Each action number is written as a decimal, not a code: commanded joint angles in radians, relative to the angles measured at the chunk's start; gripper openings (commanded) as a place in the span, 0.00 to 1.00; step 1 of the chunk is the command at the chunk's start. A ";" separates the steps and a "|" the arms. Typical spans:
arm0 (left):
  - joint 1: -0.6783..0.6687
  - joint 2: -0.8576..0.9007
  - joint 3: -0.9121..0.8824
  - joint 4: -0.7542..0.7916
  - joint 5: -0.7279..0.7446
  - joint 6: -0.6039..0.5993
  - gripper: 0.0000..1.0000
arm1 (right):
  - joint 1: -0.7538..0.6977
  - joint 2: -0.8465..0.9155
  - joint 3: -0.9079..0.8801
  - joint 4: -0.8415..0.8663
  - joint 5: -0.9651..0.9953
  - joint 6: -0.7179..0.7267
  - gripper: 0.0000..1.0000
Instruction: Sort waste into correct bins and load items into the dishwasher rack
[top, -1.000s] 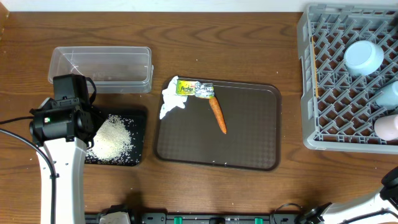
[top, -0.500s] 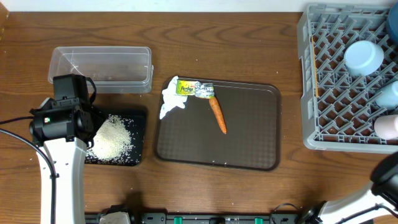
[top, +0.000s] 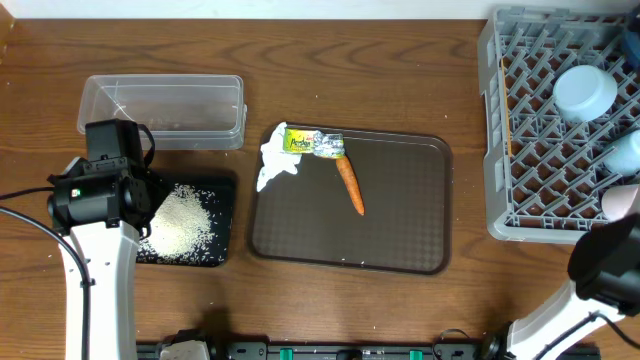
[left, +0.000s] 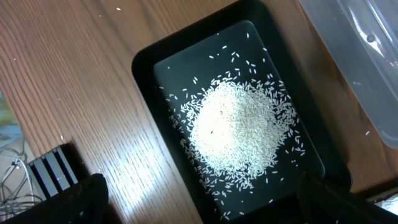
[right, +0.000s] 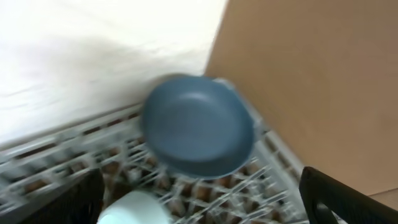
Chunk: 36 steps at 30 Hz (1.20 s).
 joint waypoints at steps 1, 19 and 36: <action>0.006 0.000 0.011 -0.003 -0.002 -0.005 0.99 | -0.004 0.121 0.079 -0.065 0.046 -0.080 0.99; 0.006 0.000 0.011 -0.003 -0.002 -0.005 0.99 | -0.039 0.396 0.189 -0.067 -0.055 -0.203 0.98; 0.006 0.000 0.011 -0.003 -0.002 -0.005 0.99 | -0.124 0.449 0.189 -0.029 -0.212 -0.257 0.88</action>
